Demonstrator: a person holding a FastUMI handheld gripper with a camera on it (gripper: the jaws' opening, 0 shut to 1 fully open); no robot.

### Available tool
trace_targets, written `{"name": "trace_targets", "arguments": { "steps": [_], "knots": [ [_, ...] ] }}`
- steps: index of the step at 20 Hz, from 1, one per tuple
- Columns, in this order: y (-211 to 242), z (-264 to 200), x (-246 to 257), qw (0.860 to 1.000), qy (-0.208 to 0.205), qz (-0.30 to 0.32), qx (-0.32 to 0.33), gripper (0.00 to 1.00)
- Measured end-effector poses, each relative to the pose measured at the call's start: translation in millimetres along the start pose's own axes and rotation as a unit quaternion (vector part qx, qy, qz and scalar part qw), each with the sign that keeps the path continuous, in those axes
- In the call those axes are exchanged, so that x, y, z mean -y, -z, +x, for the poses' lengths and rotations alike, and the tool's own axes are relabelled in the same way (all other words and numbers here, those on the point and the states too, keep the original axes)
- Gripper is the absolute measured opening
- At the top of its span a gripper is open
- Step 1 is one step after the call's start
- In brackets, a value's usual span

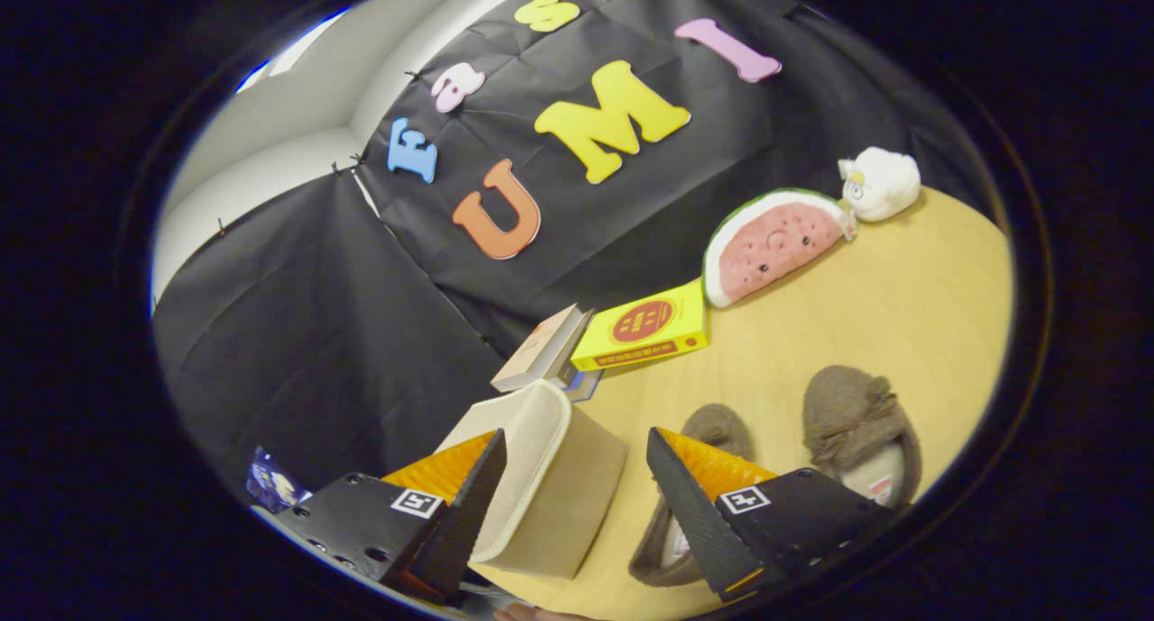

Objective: Open the storage box then place both shoes into the box .Put the left shoe in first, then the right shoe, with the right side of both shoes facing outward in a uniform manner.

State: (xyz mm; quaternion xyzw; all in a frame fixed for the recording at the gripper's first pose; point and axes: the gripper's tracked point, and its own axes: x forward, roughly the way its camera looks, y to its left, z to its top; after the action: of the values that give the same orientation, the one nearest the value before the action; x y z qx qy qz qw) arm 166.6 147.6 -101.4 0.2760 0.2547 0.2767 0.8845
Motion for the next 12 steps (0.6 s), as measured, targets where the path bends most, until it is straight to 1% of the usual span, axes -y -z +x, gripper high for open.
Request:
{"name": "trace_targets", "arguments": {
  "steps": [3, 6, 10, 12],
  "knots": [
    [15.3, 26.3, -12.2, 0.997, -0.053, 0.036, -0.049, 0.95],
    [29.9, 44.7, -29.5, 0.988, -0.104, 0.067, -0.094, 0.95],
    [45.9, 58.2, -41.8, 0.974, -0.14, 0.108, -0.141, 0.95],
    [50.2, 61.4, -41.4, 0.969, -0.146, 0.124, -0.157, 0.94]
  ]
}}
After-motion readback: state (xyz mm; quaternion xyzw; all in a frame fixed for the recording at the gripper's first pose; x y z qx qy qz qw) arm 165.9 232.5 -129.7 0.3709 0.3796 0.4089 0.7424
